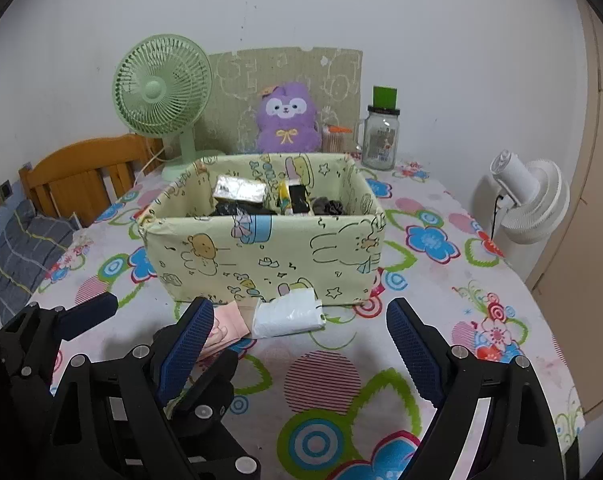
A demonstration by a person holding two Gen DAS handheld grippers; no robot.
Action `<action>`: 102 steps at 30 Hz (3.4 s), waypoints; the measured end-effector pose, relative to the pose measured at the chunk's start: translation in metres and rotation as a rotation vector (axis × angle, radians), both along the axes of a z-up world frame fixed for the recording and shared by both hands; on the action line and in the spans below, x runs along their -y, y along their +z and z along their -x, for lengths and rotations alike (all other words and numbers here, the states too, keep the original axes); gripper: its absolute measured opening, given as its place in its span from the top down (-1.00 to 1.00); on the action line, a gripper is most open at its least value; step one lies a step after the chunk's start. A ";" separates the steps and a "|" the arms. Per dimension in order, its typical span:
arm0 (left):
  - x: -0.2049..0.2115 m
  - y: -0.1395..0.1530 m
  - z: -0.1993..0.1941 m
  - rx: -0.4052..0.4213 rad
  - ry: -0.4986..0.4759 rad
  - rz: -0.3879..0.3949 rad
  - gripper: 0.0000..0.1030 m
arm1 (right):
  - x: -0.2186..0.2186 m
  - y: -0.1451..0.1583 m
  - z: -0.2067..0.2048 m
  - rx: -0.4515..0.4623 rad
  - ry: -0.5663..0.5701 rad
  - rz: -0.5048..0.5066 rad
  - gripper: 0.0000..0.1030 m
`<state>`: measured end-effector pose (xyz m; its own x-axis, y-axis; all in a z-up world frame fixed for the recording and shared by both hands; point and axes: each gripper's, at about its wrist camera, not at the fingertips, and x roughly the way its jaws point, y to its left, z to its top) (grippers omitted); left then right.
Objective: Organize soft objects
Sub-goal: 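Lift both tools from the box and move toward the pink wipes and white roll, then grasp the pink wet-wipe pack with the left tool while the right tool grasps the white roll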
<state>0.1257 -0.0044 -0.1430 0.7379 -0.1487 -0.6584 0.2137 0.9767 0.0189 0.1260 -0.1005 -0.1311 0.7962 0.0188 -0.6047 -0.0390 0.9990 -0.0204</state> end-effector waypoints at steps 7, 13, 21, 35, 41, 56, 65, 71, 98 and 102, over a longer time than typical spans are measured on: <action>0.000 -0.012 -0.013 -0.014 -0.011 -0.043 -0.91 | -0.001 -0.014 -0.015 -0.043 0.004 0.004 -0.75; -0.001 -0.024 -0.028 -0.071 -0.001 -0.043 -0.85 | -0.002 -0.024 -0.029 -0.070 0.004 0.011 -0.75; 0.004 -0.042 -0.041 -0.175 -0.052 -0.034 -0.79 | -0.001 -0.040 -0.044 -0.113 -0.001 0.018 -0.75; 0.006 -0.038 -0.030 -0.175 -0.087 0.003 0.09 | -0.003 -0.046 -0.049 -0.144 0.009 0.011 -0.75; -0.003 -0.035 -0.022 -0.174 -0.048 0.003 0.22 | -0.006 -0.045 -0.048 -0.140 0.017 0.014 -0.75; -0.018 -0.035 -0.031 -0.180 0.032 0.007 0.23 | -0.018 -0.050 -0.063 -0.189 0.028 0.037 -0.75; -0.013 -0.036 -0.035 -0.175 0.035 -0.005 0.24 | -0.016 -0.060 -0.079 -0.268 0.060 -0.036 -0.50; -0.010 -0.037 -0.033 -0.164 0.039 -0.016 0.25 | -0.020 -0.058 -0.074 -0.261 0.084 -0.051 -0.15; 0.016 0.017 0.024 -0.030 0.023 0.042 0.25 | 0.022 0.003 0.004 -0.084 -0.006 -0.071 -0.09; 0.020 0.030 0.035 0.003 0.024 0.038 0.25 | 0.026 0.017 0.018 -0.048 -0.014 -0.077 -0.09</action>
<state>0.0904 -0.0240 -0.1130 0.7434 -0.1563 -0.6503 0.1906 0.9815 -0.0181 0.1079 -0.1265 -0.1140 0.7669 0.0559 -0.6393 -0.0243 0.9980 0.0581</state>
